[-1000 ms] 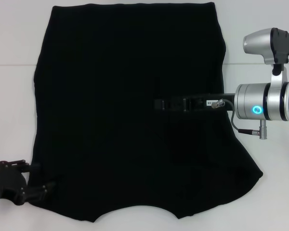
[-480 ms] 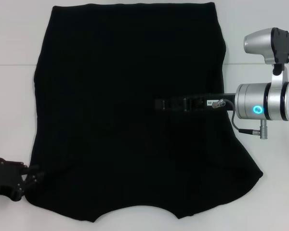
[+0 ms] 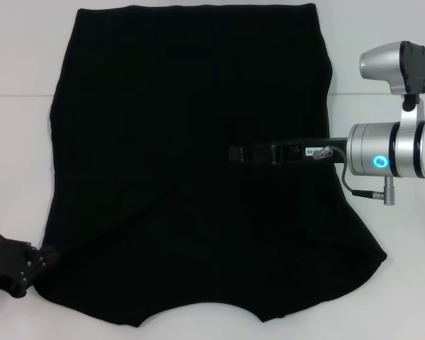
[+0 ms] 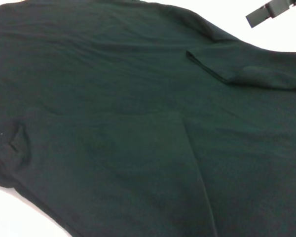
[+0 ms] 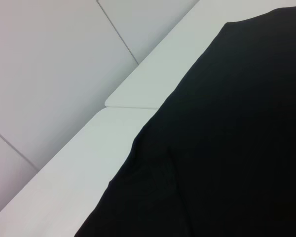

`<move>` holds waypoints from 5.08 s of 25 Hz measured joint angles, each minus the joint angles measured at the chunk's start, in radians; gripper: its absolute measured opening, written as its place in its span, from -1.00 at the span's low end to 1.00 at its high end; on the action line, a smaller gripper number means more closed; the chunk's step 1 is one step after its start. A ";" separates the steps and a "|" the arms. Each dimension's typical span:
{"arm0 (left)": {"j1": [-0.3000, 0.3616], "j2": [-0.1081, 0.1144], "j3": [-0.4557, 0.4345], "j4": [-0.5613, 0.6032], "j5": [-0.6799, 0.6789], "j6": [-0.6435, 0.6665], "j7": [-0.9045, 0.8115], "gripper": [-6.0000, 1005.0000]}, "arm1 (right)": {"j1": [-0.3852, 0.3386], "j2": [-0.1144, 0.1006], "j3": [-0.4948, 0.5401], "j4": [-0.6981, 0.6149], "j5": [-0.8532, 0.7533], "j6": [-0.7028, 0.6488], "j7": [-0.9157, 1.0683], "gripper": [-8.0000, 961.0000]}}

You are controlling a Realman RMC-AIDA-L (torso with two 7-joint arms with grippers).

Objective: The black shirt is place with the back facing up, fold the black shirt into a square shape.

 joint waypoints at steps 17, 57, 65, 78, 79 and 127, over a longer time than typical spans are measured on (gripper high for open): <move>0.019 -0.002 -0.048 0.041 0.001 0.024 -0.011 -0.90 | -0.100 -0.087 0.012 -0.027 -0.027 -0.097 0.104 0.52; 0.006 -0.004 -0.055 0.036 -0.002 0.018 -0.018 -0.90 | -0.258 -0.170 0.068 -0.020 -0.232 -0.328 0.248 0.14; 0.008 -0.005 -0.057 0.036 0.001 0.023 -0.025 -0.90 | -0.286 -0.169 0.116 -0.022 -0.230 -0.373 0.205 -0.60; 0.037 -0.005 -0.062 0.065 0.002 0.111 -0.063 -0.90 | -0.359 -0.182 0.147 -0.026 -0.233 -0.470 0.097 -0.98; 0.042 -0.005 -0.062 0.074 0.004 0.131 -0.070 -0.90 | -0.368 -0.185 0.155 -0.026 -0.233 -0.487 0.084 -0.98; -0.541 0.164 0.234 -0.337 0.032 -0.700 -0.639 -0.89 | 0.187 -0.195 0.340 0.160 -0.228 0.278 0.008 -0.80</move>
